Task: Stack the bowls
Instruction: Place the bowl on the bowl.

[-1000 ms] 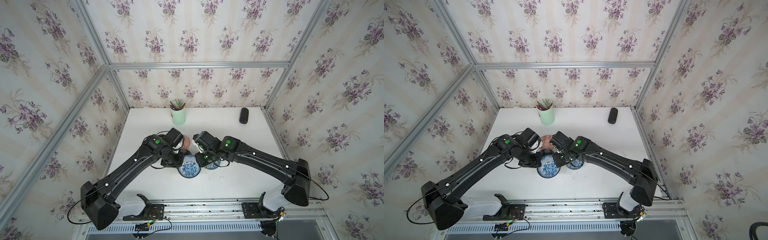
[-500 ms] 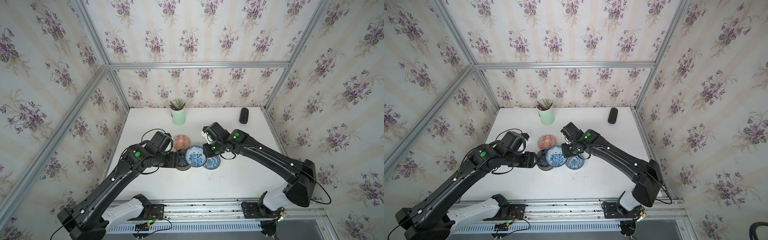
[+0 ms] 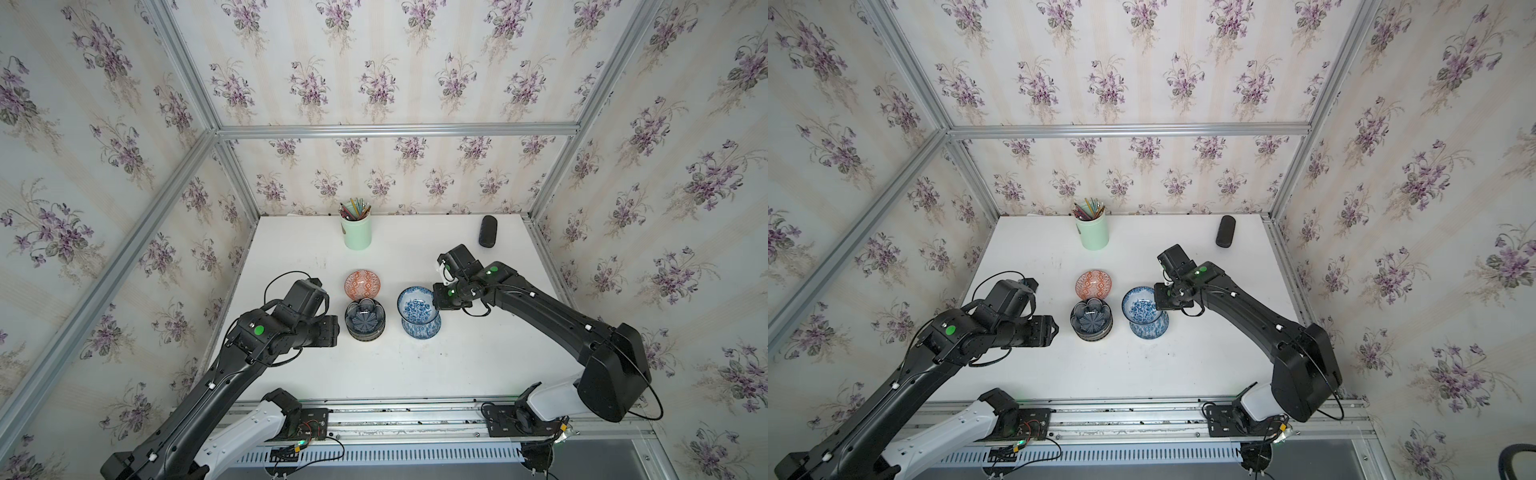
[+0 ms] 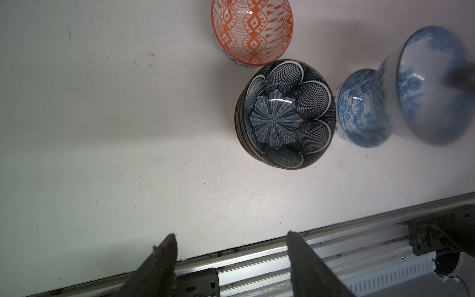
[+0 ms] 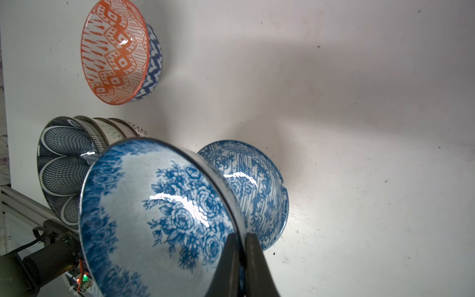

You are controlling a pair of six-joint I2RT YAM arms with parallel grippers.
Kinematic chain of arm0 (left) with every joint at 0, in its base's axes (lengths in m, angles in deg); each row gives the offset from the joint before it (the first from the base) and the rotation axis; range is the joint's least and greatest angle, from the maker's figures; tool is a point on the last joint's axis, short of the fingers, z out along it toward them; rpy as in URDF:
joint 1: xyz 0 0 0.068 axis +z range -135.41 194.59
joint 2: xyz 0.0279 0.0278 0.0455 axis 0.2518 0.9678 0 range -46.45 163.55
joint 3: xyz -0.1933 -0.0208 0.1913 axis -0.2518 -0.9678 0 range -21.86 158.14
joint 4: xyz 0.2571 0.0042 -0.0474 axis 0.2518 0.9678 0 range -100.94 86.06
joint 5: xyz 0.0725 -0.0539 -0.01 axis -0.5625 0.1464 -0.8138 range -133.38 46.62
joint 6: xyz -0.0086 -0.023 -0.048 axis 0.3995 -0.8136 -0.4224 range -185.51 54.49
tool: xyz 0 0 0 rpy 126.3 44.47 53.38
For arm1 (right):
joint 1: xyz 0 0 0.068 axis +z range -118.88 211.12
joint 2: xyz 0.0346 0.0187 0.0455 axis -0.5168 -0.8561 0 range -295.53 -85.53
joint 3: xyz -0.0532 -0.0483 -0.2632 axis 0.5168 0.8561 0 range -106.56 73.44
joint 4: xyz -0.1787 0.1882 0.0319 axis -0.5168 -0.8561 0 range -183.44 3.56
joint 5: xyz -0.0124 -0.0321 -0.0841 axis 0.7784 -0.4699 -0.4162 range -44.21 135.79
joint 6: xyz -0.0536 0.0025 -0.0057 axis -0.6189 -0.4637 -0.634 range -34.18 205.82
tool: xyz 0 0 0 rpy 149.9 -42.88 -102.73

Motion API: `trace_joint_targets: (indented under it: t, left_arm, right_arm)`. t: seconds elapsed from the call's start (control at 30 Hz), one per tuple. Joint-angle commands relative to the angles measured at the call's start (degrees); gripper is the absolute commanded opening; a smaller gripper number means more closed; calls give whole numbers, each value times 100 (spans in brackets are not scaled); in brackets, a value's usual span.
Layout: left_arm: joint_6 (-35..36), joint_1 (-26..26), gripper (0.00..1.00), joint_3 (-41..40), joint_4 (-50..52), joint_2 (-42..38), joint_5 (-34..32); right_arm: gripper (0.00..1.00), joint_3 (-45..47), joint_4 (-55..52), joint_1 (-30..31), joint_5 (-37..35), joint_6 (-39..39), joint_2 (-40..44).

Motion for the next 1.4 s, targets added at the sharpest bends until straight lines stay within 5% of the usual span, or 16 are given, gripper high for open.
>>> trace_joint_targets:
  t: [0.0,1.37]
  left_arm:
    - [94,16,69,-13,-108,-8,-116]
    - [50,14,69,-218,-283,-82,-10]
  right_arm:
    - [0,174,454,-34,131,122,50]
    - [0,1034,1163,-61,-55,41,-129]
